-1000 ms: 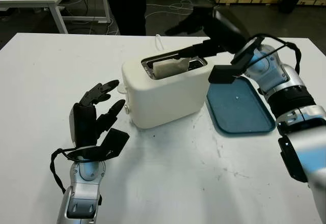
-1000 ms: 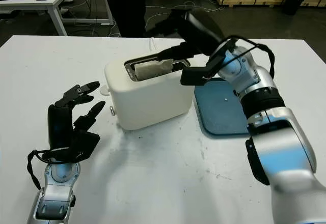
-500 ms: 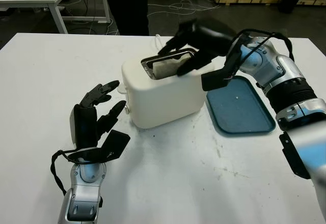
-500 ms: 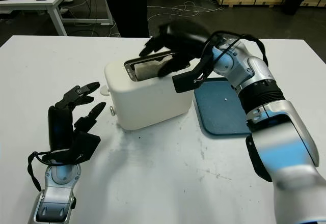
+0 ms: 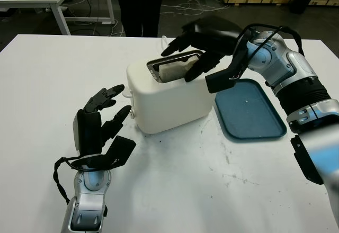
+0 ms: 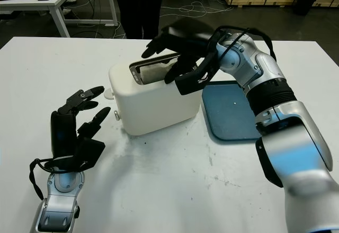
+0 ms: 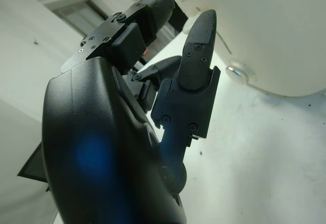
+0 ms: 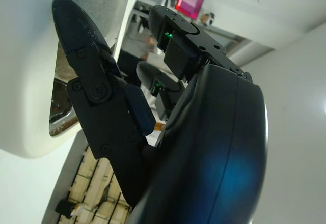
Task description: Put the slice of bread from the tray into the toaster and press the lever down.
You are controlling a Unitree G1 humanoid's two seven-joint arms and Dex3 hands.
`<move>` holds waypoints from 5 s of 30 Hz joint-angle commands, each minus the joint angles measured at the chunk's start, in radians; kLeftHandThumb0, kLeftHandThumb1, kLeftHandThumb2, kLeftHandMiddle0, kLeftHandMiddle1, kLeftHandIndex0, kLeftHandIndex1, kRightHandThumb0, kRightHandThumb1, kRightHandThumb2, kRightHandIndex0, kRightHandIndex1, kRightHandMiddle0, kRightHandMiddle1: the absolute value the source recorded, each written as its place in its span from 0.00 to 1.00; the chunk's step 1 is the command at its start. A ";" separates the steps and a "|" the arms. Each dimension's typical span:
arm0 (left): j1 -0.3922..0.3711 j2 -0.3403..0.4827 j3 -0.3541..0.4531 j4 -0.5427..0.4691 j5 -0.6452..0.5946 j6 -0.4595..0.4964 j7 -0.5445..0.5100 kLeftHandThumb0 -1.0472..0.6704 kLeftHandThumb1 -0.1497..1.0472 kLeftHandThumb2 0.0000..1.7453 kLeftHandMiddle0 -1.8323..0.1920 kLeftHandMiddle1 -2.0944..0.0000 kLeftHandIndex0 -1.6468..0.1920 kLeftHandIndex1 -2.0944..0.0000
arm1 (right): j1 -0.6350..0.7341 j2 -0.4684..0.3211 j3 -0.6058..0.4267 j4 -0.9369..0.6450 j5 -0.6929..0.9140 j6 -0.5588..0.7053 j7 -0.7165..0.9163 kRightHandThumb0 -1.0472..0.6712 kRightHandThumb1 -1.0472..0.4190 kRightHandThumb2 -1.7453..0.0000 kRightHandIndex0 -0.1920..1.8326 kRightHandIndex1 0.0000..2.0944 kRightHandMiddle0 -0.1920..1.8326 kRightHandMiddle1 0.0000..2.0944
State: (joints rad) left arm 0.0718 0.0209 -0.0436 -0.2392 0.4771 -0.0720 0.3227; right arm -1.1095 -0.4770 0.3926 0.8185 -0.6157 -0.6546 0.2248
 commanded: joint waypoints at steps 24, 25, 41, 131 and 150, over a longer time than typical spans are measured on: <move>0.008 -0.010 -0.006 0.003 0.003 -0.008 0.023 0.41 0.89 0.04 0.64 0.53 0.52 0.84 | -0.088 0.046 0.109 0.222 -0.107 -0.022 -0.176 0.29 0.09 1.00 0.60 0.61 0.68 0.10; 0.007 -0.009 -0.006 0.006 0.003 -0.010 0.024 0.41 0.89 0.04 0.64 0.53 0.52 0.84 | -0.090 0.042 0.115 0.220 -0.116 -0.022 -0.189 0.28 0.09 1.00 0.62 0.67 0.69 0.15; 0.001 -0.008 -0.006 0.001 0.004 0.000 0.017 0.42 0.89 0.04 0.64 0.53 0.52 0.84 | -0.112 0.027 0.132 0.243 -0.144 -0.020 -0.272 0.27 0.09 1.00 0.59 0.73 0.53 0.58; -0.019 0.020 0.003 0.003 0.032 -0.020 0.030 0.44 0.89 0.04 0.65 0.52 0.53 0.81 | 0.446 -0.060 -0.416 -0.139 0.551 0.000 -0.019 0.48 0.09 0.95 0.52 0.12 0.52 0.01; -0.196 0.481 0.197 -0.068 0.048 -0.058 -0.242 0.41 0.70 0.00 0.36 0.76 0.26 0.94 | 0.946 0.166 -0.622 -0.548 0.973 0.531 0.115 0.46 0.09 0.90 0.53 0.10 0.51 0.01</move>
State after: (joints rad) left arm -0.1079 0.4815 0.1526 -0.3161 0.5243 -0.1133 0.1024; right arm -0.1743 -0.3230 -0.2253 0.3014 0.3446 -0.1512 0.3487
